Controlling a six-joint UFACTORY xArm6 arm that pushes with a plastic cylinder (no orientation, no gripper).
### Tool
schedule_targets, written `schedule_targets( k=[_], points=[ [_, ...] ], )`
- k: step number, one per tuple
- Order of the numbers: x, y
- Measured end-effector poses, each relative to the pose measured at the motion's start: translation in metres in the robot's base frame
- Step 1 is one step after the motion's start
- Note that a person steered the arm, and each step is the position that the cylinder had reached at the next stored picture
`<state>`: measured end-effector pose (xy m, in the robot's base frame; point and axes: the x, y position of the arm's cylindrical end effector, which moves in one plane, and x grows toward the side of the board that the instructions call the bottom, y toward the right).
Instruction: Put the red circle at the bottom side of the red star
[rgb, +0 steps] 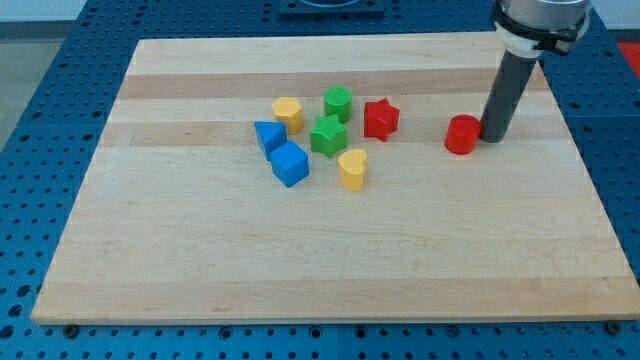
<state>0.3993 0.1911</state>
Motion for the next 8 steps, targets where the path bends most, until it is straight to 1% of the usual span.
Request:
schedule_targets(
  k=[5, 8],
  points=[
    [0.004, -0.053],
    [0.013, -0.074]
  ],
)
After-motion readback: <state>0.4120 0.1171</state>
